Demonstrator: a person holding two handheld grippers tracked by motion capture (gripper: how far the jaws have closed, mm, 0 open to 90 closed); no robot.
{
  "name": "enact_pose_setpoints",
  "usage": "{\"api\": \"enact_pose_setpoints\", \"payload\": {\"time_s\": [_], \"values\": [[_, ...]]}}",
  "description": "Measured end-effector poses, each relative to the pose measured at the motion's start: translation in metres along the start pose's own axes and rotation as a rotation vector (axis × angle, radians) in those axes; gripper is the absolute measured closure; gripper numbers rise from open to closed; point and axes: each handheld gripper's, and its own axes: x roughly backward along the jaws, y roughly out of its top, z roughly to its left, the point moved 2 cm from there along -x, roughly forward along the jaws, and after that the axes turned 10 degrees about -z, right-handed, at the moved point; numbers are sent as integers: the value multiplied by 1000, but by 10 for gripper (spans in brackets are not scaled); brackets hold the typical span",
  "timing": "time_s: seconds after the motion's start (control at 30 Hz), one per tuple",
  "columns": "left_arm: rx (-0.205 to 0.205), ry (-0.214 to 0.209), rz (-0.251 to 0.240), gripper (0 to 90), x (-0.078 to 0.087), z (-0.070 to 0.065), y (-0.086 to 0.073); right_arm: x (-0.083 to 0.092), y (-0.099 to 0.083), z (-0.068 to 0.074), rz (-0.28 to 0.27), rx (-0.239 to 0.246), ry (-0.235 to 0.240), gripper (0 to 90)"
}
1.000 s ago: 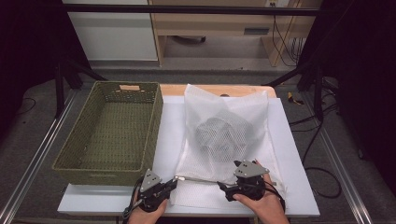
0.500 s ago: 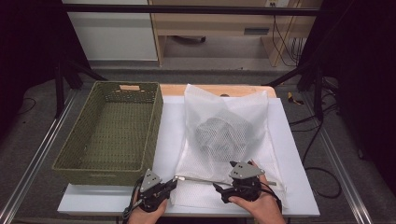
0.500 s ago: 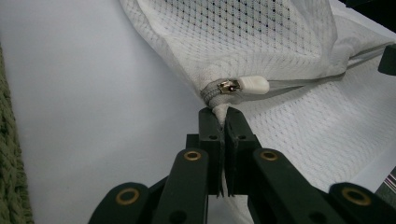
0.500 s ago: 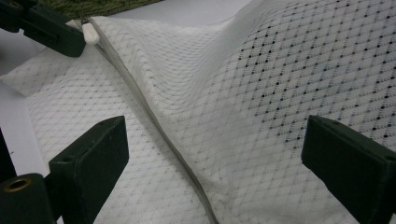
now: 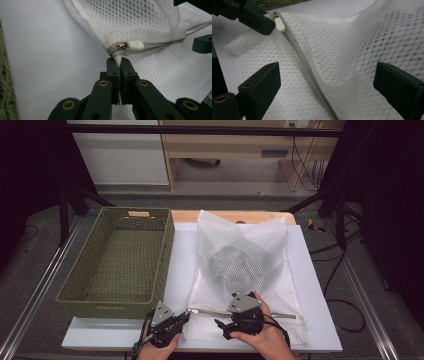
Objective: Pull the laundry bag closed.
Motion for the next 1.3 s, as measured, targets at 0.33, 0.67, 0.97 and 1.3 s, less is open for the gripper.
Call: {"api": "enact_pose_setpoints", "payload": {"time_s": [0.33, 0.67, 0.97, 1.3], "values": [[-2, 1, 0, 876, -1, 0, 2, -19, 27, 13, -1, 83, 51, 197], [13, -2, -4, 876, 1, 2, 2, -29, 39, 24, 18, 131, 79, 340], [14, -4, -8, 876, 1, 2, 4, -36, 47, 28, 20, 154, 122, 483], [16, -2, -8, 876, 1, 3, 3, -41, 46, 36, 27, 186, 150, 648]]}}
